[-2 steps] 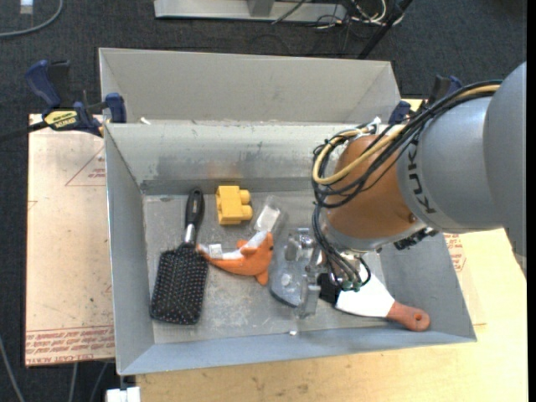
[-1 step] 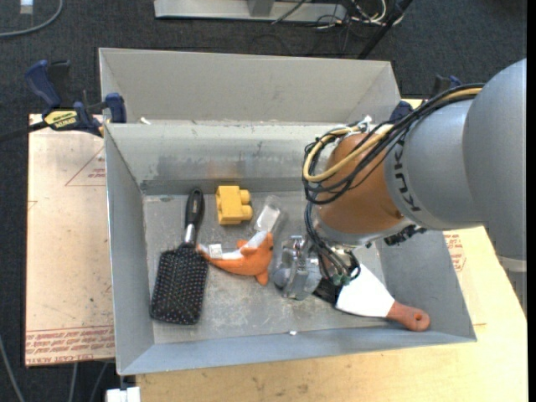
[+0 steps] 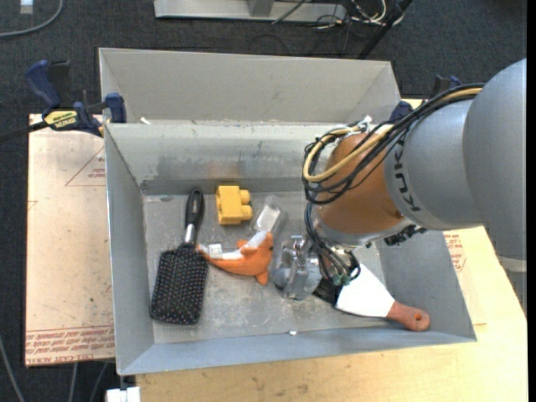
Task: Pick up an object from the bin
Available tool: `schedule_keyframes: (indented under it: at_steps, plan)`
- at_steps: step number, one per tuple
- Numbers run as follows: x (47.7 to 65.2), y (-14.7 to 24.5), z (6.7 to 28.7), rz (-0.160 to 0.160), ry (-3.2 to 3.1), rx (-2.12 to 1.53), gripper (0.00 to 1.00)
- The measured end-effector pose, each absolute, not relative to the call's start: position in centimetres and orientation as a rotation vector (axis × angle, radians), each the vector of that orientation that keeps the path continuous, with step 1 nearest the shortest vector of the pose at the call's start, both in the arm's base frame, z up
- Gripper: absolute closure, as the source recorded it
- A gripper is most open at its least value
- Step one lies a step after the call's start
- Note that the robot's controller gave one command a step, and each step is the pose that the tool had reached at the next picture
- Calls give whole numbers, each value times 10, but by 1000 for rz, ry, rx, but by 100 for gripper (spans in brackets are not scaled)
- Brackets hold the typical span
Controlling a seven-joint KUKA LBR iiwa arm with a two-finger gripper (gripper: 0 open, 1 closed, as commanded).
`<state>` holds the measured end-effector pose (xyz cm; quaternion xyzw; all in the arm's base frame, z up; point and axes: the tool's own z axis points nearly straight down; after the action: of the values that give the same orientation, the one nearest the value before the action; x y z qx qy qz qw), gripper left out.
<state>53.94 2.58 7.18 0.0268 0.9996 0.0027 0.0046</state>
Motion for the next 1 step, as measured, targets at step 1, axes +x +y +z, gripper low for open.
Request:
schedule_keyframes:
  at_steps: [1]
  plan:
    - [539, 26, 75, 9, 3133, 84, 100]
